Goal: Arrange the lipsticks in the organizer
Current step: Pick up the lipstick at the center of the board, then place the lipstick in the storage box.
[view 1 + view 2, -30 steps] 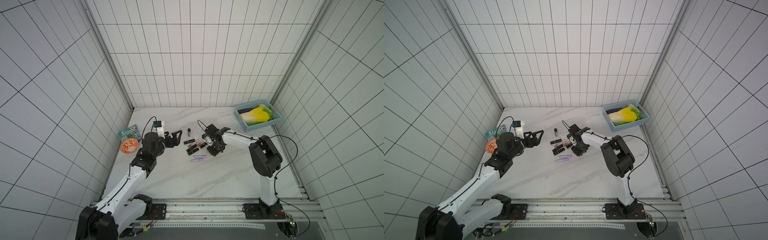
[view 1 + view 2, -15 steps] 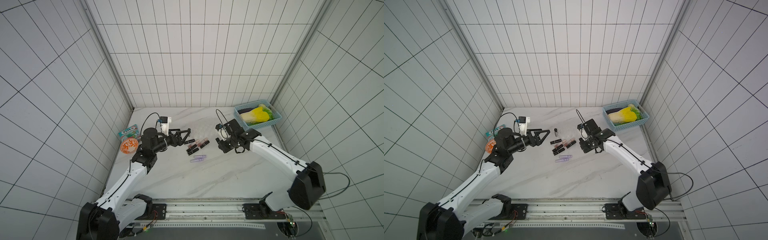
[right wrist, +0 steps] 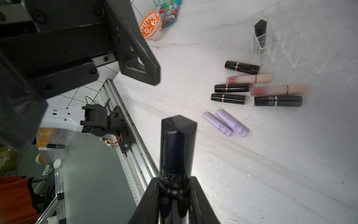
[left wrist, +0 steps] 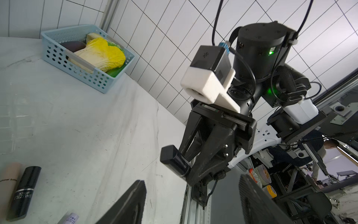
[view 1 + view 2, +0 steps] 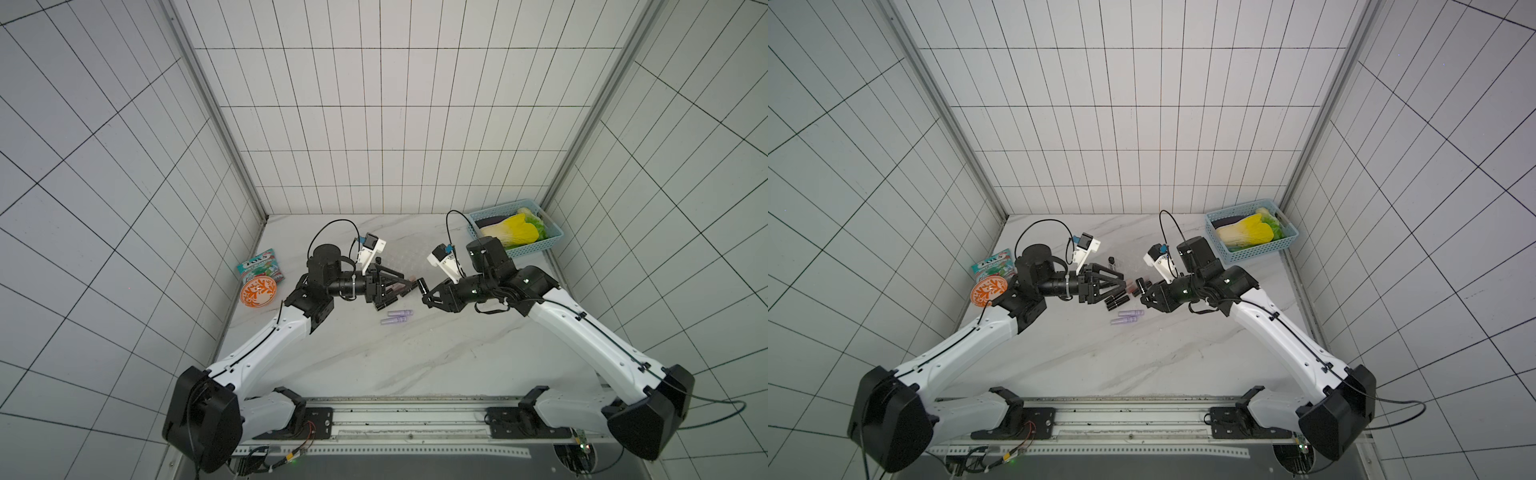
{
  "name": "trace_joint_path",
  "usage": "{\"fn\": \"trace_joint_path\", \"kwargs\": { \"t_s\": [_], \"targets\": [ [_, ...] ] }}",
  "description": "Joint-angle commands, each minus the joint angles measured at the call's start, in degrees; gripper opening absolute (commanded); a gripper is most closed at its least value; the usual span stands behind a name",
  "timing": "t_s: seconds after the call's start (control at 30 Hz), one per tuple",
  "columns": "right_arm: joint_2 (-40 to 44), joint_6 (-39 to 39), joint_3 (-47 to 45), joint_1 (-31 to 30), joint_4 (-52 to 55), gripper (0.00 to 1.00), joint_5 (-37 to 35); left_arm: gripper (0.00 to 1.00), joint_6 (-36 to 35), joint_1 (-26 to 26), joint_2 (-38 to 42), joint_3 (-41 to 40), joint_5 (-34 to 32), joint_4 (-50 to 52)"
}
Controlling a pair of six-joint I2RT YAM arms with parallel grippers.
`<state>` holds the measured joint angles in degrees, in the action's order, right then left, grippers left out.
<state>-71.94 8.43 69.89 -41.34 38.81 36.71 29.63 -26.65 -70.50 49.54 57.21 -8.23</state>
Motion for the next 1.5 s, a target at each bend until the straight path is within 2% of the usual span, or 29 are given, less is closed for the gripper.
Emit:
{"fn": "trace_joint_path", "kwargs": {
  "t_s": [0.0,0.13,0.33,0.6,0.7,0.77,0.83,0.9,1.0,1.13,1.33,1.47],
  "targets": [
    [1.9,2.18,0.63,-0.93,-3.34,0.26,5.26,0.68,-2.64,-0.74,-1.25,1.92,1.42,1.68],
    [1.46,2.87,0.44,-1.86,-4.79,0.26,6.97,0.59,-2.96,-1.8,-2.27,2.66,0.77,2.12],
    [0.67,2.84,0.4,-3.12,-5.34,0.26,7.15,0.56,-3.17,-2.7,-2.91,3.15,0.43,2.25],
    [0.57,2.58,0.59,-3.31,-4.99,0.26,6.56,0.17,-2.69,-3.4,-3.11,3.89,2.47,2.25],
    [1.46,2.56,0.71,-3.31,-4.57,0.35,4.36,0.09,-2.91,-3.4,-3.17,3.92,2.43,2.5],
    [2.65,2.65,0.57,-3.31,-4.62,0.53,1.32,0.05,-4.21,-3.32,-3.12,4.28,0.97,4.62],
    [4.38,2.81,0.27,-3.22,-4.7,0.79,-2.78,0.02,-7.49,-3.14,-3.03,5.44,-3.2,9.53],
    [6.81,3.0,-0.66,-3.18,-5.2,0.99,-7.87,0.02,-11.69,-3.15,-2.96,7.21,-11.98,15.43],
    [10.76,3.41,-3.1,-2.59,-6.73,0.99,-15.06,0.02,-17.14,-3.23,-3.61,9.85,-26.33,20.45],
    [15.06,4.45,-7.62,-1.1,-9.63,0.99,-22.86,0.03,-21.6,-3.27,-6.47,12.69,-38.36,19.58],
    [15.67,4.45,-11.72,1.6,-11.11,0.99,-24.86,0.03,-25.07,-3.32,-11.7,13.53,-49.1,11.72],
    [14.92,4.31,-13.18,1.97,-12.77,0.99,-24.34,0.03,-27.08,-3.23,-16.48,14.91,-52.65,8.24]
  ]
}}
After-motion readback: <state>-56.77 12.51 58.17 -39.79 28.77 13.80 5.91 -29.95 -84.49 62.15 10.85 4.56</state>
